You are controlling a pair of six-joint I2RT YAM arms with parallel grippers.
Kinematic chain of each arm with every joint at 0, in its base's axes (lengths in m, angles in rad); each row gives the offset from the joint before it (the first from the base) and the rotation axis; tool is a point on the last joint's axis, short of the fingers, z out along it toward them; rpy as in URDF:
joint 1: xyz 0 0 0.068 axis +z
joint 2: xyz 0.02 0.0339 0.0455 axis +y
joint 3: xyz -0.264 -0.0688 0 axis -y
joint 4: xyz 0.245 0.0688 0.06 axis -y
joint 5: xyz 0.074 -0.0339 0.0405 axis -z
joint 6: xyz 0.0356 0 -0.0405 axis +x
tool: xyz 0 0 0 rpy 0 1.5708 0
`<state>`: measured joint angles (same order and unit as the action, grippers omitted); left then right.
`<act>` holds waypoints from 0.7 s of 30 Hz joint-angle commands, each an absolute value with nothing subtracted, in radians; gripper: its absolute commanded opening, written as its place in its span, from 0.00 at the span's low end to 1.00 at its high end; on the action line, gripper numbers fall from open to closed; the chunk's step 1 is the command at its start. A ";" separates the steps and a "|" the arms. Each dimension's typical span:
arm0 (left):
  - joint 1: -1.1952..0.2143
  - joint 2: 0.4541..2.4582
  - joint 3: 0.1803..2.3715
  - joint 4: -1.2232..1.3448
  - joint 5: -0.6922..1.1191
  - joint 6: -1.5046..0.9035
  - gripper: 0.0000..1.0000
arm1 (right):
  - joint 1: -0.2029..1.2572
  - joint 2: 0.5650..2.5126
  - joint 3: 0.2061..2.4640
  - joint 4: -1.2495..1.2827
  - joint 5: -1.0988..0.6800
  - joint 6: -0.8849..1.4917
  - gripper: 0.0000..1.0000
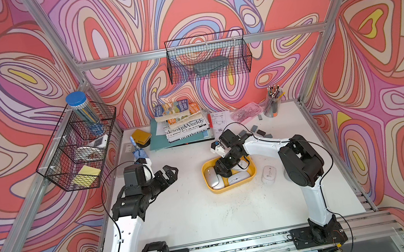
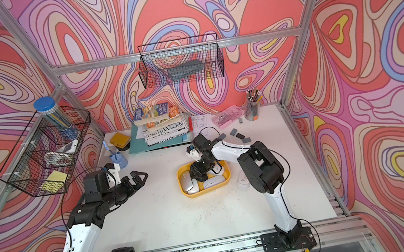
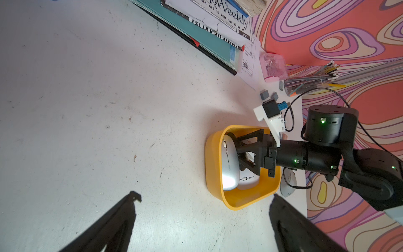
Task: Take out the mouse from the storage box
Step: Pick up the mouse from the storage box.
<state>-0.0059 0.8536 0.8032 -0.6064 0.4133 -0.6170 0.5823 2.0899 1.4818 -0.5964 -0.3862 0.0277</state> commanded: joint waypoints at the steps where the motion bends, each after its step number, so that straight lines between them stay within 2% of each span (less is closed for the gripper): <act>1: -0.006 0.852 0.815 -0.601 0.422 -0.601 0.99 | 0.589 2.062 1.412 -0.600 -0.328 0.045 0.56; 14: -0.006 0.843 0.815 -0.601 0.420 -0.604 0.99 | 0.624 1.820 1.367 -0.564 -0.246 0.124 0.54; 17: -0.006 0.845 0.815 -0.601 0.419 -0.604 0.99 | 0.624 1.781 1.345 -0.566 -0.189 0.128 0.54; 21: -0.006 0.845 0.814 -0.598 0.423 -0.604 0.99 | 0.618 1.705 1.301 -0.553 -0.025 0.155 0.54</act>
<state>-0.0059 0.8528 0.8032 -0.6064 0.4133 -0.6174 0.6224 1.7630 1.3323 -0.5682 -0.1642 0.1249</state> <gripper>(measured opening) 0.988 0.616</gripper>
